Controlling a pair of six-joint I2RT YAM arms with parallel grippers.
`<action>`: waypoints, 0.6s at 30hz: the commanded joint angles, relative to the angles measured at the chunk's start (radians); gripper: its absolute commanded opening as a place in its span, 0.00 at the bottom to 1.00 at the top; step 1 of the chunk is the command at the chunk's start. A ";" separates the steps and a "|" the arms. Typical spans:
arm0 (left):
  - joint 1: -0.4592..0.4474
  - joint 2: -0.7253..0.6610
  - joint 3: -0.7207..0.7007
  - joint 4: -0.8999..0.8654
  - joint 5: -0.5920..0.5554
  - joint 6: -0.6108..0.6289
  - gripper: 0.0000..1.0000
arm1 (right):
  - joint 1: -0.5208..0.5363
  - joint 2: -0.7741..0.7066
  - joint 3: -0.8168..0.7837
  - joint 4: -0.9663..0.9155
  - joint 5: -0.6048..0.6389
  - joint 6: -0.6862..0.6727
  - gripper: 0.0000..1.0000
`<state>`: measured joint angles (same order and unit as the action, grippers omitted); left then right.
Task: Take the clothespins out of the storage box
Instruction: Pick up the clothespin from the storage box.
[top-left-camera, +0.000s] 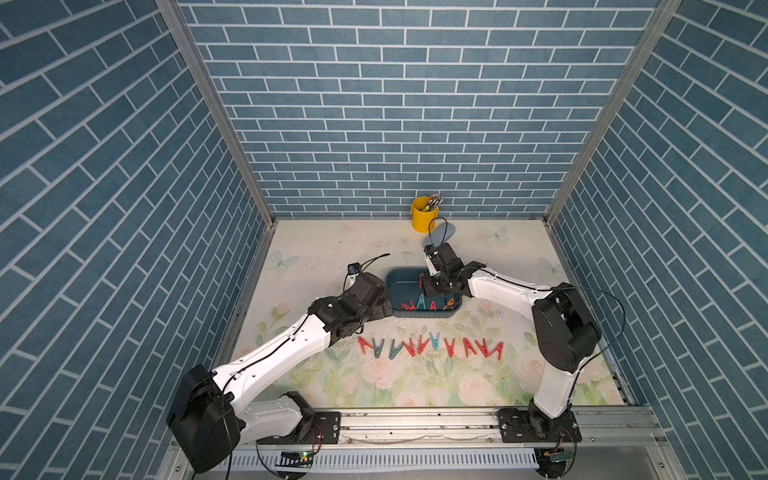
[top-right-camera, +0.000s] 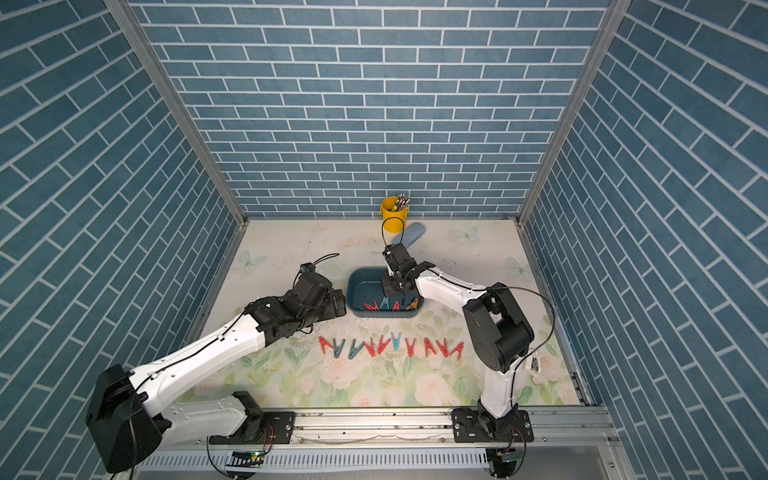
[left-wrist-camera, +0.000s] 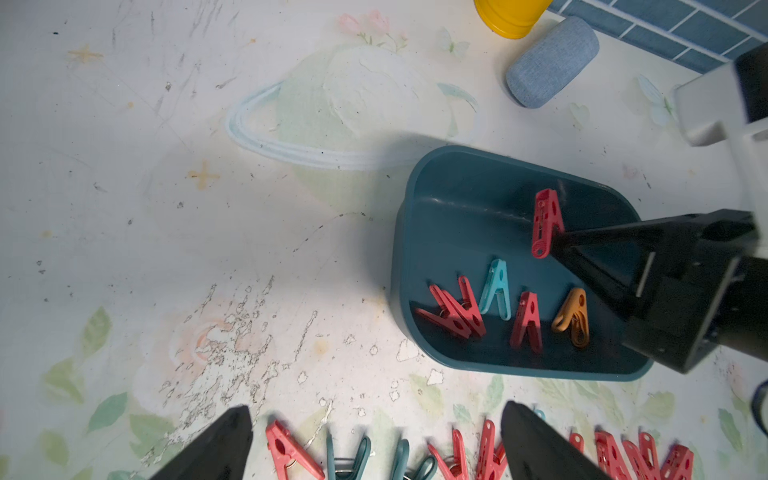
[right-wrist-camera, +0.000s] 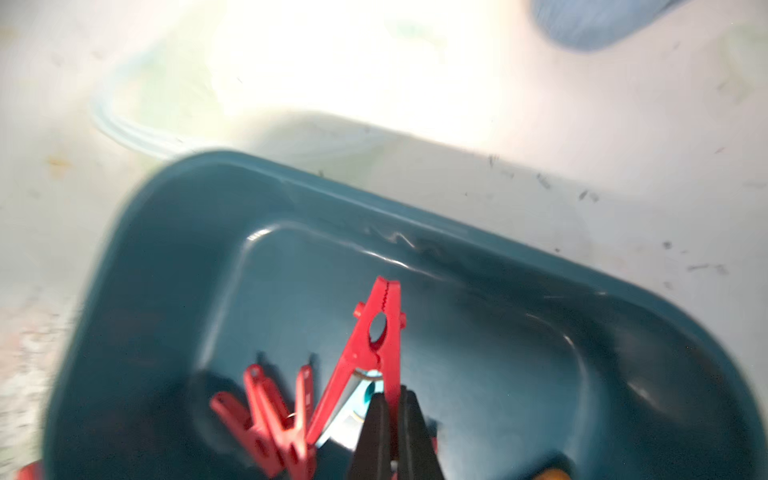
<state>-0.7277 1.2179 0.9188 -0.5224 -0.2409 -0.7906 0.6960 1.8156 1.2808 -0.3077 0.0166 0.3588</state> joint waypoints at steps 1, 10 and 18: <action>0.007 -0.006 -0.006 0.030 0.011 0.038 0.99 | 0.013 -0.058 -0.030 -0.040 0.030 0.045 0.00; 0.032 -0.002 0.000 0.070 0.037 0.107 0.99 | 0.059 -0.197 -0.128 -0.043 0.062 0.131 0.00; 0.104 -0.006 0.012 0.096 0.100 0.179 0.99 | 0.116 -0.333 -0.280 -0.041 0.115 0.256 0.00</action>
<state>-0.6460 1.2179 0.9188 -0.4431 -0.1738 -0.6636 0.8001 1.5379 1.0519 -0.3283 0.0860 0.5274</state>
